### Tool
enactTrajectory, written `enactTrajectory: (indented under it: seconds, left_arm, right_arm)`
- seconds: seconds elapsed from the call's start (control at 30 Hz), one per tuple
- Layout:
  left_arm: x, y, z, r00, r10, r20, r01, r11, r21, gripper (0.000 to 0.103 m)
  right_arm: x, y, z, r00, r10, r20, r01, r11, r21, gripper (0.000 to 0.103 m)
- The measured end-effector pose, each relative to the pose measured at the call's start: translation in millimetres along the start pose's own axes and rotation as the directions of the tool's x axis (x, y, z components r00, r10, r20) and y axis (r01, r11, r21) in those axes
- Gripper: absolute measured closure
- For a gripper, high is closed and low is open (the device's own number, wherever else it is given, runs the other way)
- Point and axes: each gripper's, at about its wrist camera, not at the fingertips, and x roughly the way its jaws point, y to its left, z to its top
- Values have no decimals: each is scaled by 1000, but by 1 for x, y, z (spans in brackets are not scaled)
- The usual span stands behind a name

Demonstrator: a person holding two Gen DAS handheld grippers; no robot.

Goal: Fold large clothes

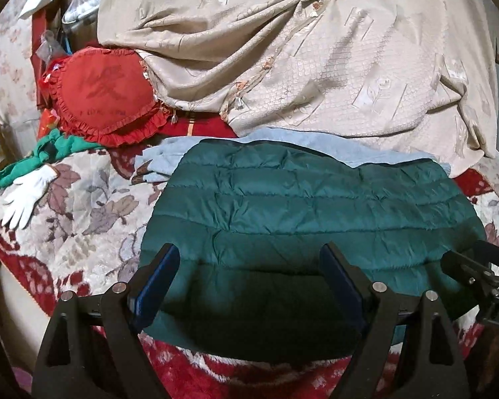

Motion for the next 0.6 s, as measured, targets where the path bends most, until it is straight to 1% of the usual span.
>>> enactTrajectory:
  seconds: [0.13, 0.33, 0.47, 0.6]
  left_arm:
    - [-7, -3, -3, 1000, -16, 9, 16, 1000, -2, 32]
    - [-19, -6, -5, 999, 12, 34, -12, 1000, -1, 32]
    - [-23, -7, -6, 999, 20, 51, -20, 1000, 0, 32]
    - [-24, -9, -7, 998, 29, 46, -29, 1000, 2, 32]
  right_arm:
    - [-4, 6, -4, 1000, -21, 10, 21, 1000, -8, 3]
    - [-13, 14, -10, 999, -10, 47, 11, 1000, -3, 0]
    - [-15, 20, -12, 999, -9, 47, 9, 1000, -17, 0]
    - [-15, 21, -13, 999, -10, 46, 11, 1000, -24, 0]
